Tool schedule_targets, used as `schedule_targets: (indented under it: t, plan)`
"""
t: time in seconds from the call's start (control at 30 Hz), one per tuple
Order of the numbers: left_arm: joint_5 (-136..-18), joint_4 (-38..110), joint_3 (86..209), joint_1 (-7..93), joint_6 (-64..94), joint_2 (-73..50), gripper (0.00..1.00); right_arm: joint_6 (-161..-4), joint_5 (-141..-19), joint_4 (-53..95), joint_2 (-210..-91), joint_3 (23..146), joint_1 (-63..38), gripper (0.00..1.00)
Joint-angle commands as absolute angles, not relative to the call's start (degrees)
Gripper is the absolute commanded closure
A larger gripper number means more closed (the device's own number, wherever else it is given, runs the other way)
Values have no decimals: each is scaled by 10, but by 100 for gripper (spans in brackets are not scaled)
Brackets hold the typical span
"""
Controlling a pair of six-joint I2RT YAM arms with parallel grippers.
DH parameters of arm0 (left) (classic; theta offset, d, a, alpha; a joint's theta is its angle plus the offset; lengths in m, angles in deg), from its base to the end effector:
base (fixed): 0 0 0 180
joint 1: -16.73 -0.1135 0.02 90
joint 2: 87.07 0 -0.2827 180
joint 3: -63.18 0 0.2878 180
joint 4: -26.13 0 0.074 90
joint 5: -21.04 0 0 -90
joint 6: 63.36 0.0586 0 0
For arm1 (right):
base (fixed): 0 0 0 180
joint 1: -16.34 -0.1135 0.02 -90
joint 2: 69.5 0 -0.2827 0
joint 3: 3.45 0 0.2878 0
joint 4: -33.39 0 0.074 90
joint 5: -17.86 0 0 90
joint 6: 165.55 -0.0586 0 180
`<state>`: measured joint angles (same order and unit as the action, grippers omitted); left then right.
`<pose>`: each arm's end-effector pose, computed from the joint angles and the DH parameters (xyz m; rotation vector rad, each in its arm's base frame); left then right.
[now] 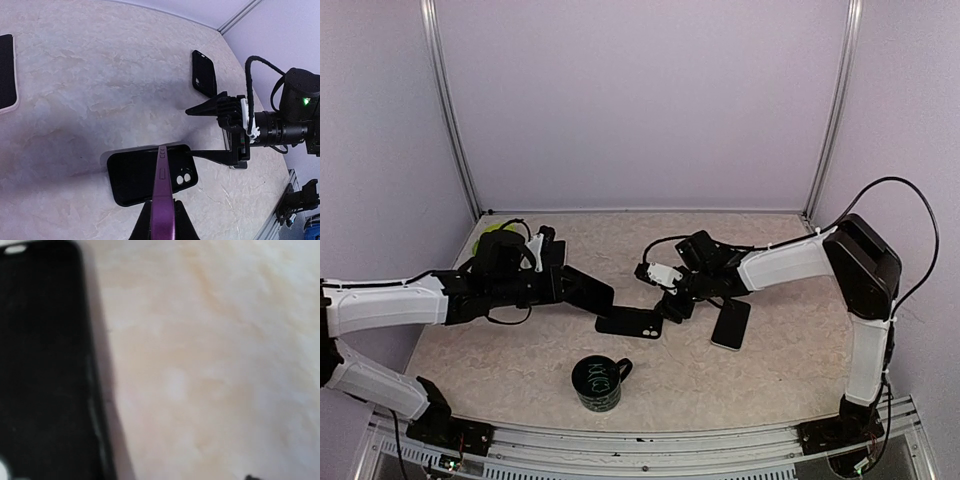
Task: Put the phone into the phone case
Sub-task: Move the phone to the phone case.
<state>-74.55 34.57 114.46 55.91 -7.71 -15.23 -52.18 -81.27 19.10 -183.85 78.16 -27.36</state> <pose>0.2422 -0.2047 0.2169 0.1557 2.1920 -0.8604 0.3323 0.3304 0.1189 -1.3928 1.9645 0.3564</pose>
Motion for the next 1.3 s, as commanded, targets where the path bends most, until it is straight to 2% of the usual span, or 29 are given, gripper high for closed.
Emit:
schedule_targets:
  t: [0.0, 0.13, 0.47, 0.8, 1.27]
  plan:
    - [-796, 294, 1192, 553, -85, -128, 100, -625, -775, 212, -1785, 766, -266, 25]
    - [-827, 299, 1226, 552, -97, -75, 100, -719, -729, 210, -1763, 746, -266, 19]
    - [-876, 275, 1268, 552, -129, 20, 100, -889, -651, 169, -1754, 702, -268, 19]
    - [-919, 265, 1293, 552, -154, 80, 100, -913, -622, 152, -1756, 690, -291, 18]
    - [-918, 275, 1308, 552, -173, 109, 100, -916, -606, 147, -1774, 687, -323, 12]
